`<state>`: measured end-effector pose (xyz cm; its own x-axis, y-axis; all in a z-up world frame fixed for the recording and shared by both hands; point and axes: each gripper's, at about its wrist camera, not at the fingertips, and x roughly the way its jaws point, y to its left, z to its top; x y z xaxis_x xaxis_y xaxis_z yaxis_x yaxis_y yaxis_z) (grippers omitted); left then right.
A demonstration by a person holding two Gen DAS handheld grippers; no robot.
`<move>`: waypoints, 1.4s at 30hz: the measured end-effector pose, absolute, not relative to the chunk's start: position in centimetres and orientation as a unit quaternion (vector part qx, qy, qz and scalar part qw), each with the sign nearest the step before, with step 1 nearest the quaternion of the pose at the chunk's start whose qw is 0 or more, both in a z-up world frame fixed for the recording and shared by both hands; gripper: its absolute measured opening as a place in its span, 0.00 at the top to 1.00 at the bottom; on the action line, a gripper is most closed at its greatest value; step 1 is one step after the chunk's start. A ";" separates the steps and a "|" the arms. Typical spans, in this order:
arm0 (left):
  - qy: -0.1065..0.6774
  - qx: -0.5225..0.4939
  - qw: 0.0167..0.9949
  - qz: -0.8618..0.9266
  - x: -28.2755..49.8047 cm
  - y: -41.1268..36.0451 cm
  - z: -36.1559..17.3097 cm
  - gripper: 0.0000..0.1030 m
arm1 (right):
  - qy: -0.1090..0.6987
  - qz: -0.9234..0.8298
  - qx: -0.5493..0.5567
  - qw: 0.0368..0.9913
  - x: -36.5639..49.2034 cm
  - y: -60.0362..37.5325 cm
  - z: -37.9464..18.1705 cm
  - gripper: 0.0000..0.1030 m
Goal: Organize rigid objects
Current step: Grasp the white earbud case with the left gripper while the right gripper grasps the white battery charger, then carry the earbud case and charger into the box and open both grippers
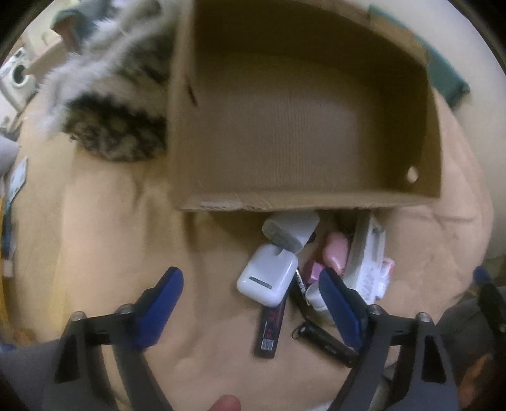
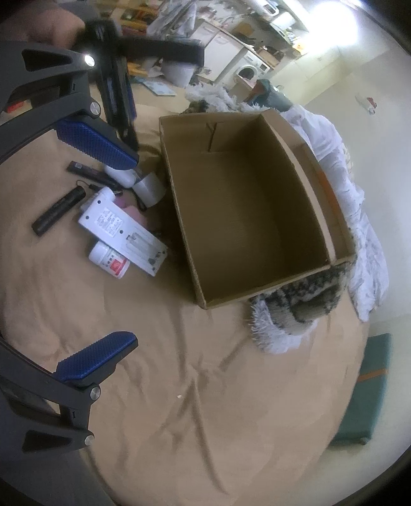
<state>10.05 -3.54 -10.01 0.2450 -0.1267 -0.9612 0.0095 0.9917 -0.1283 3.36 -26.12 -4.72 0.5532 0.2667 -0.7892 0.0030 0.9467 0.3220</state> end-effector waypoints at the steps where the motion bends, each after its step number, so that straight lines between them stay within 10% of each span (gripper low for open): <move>1: 0.621 -0.048 0.781 -0.047 10.4 -3.6 -10.7 0.25 | 0.470 0.076 0.149 0.867 3.4 -26.2 -4.9 0.00; 20: 0.656 -0.062 0.748 -0.078 10.8 -4.4 -14.6 0.60 | 0.536 0.109 0.206 0.811 5.4 -26.4 -7.9 0.00; 30: 0.612 -0.063 0.788 -0.032 6.2 -1.2 -9.1 0.61 | 0.610 0.138 0.353 0.696 9.7 -26.1 -12.4 0.28; 42: 0.573 -0.101 0.813 0.003 5.3 2.1 -6.0 0.61 | 0.664 0.090 0.311 0.674 11.3 -22.4 -14.9 0.28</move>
